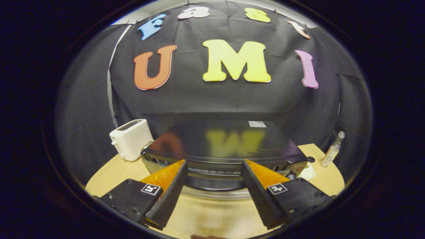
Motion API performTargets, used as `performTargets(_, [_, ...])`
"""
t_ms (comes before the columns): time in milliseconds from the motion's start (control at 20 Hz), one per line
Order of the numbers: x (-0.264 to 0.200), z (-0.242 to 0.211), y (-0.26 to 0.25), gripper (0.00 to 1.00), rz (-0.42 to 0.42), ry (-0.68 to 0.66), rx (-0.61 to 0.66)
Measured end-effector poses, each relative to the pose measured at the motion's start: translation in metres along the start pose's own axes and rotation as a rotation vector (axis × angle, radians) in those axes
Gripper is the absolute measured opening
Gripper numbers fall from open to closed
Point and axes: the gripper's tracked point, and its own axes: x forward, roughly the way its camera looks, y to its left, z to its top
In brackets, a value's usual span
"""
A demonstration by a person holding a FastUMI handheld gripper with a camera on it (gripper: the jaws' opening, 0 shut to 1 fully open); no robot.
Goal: Open the toaster oven, put the food inside, and close the toaster oven door.
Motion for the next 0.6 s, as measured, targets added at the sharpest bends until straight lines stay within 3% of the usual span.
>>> performTargets(600, [-0.066, -0.087, 0.011, 1.0, -0.015, -0.126, -0.068])
